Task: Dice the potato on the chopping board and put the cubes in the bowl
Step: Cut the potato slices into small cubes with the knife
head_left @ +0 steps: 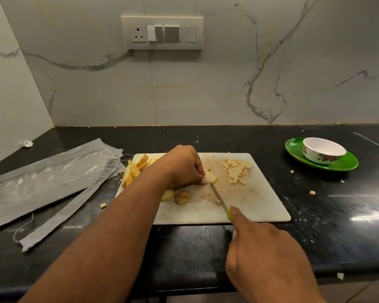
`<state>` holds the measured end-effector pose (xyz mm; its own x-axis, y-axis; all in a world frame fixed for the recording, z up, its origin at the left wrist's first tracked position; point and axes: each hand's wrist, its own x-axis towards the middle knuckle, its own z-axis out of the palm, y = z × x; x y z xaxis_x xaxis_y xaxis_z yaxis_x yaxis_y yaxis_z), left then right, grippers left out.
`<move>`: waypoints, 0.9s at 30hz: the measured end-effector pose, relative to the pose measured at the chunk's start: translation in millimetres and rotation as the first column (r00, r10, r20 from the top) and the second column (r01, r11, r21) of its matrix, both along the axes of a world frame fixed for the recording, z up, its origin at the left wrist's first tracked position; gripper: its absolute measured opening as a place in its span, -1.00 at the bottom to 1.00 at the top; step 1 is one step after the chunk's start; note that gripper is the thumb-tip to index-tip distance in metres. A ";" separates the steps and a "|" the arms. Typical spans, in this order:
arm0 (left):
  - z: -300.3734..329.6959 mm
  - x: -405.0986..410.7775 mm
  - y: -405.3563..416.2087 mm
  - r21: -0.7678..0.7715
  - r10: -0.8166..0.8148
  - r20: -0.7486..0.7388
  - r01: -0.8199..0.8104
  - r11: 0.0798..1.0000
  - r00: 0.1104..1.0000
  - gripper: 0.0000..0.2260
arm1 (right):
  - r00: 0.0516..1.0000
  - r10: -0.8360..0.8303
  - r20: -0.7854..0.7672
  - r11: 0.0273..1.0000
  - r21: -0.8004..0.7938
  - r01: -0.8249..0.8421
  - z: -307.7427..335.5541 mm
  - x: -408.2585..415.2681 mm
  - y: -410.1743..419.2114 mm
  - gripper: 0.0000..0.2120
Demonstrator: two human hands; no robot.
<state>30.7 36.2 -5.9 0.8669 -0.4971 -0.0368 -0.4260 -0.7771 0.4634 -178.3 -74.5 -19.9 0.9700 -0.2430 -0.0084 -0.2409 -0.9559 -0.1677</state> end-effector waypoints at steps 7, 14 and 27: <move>2.3 -0.6 5.3 -0.005 0.020 0.030 -0.020 1.000 0.999 -0.87 | 0.969 0.019 0.245 0.998 -0.062 -0.004 2.8 37.5 1.8 -0.46; -0.2 3.7 3.3 -0.018 0.045 0.005 -0.045 0.999 0.999 -0.88 | 0.977 0.048 0.209 0.999 -0.012 -0.047 -7.6 50.9 9.3 -0.46; 2.7 0.7 5.2 -0.023 0.046 0.009 -0.046 0.999 0.999 -0.86 | 0.976 0.036 0.213 0.997 -0.070 -0.021 -2.0 15.4 2.8 -0.43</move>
<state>31.4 41.4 -3.3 0.8893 -0.4570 -0.0176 -0.3943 -0.7855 0.4770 -162.9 -71.8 -21.9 0.9542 -0.2080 0.2150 -0.1787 -0.9727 -0.1481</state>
